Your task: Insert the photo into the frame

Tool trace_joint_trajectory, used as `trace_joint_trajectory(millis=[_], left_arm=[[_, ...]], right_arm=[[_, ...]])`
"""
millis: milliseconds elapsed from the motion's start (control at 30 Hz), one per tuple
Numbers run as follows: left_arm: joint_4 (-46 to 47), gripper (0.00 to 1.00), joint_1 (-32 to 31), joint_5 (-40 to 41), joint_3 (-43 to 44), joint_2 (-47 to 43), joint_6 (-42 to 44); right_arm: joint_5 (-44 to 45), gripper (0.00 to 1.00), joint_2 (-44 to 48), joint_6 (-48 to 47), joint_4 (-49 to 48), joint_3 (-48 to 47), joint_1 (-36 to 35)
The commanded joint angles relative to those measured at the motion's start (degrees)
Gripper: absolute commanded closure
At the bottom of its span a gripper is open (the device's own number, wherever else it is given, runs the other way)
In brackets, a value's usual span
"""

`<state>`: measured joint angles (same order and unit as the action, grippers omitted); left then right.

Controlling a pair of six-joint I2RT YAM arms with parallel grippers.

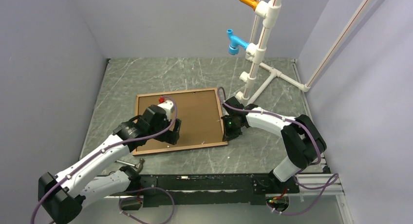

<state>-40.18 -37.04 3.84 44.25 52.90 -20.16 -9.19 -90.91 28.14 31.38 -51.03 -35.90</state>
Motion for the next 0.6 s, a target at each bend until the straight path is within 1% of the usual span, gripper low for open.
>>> trace_joint_trajectory(millis=[0,267,433,567], left_arm=[[0.7,0.03,-6.0,7.2,4.5,1.5,4.1],[4.9,0.05,-17.0,12.9,5.4,8.5,8.8],[4.6,0.05,-23.4,17.8,7.0,14.1,9.7],[3.2,0.06,-26.9,20.1,7.7,16.1,10.4]], right_arm=[[-5.8,1.00,4.2,2.2,1.1,-5.3,-0.5],[-11.2,1.00,8.4,4.4,3.3,-8.4,-0.4],[-13.4,1.00,9.4,4.8,4.8,-10.3,-0.2],[-14.4,1.00,9.8,5.0,5.2,-11.0,-0.1]])
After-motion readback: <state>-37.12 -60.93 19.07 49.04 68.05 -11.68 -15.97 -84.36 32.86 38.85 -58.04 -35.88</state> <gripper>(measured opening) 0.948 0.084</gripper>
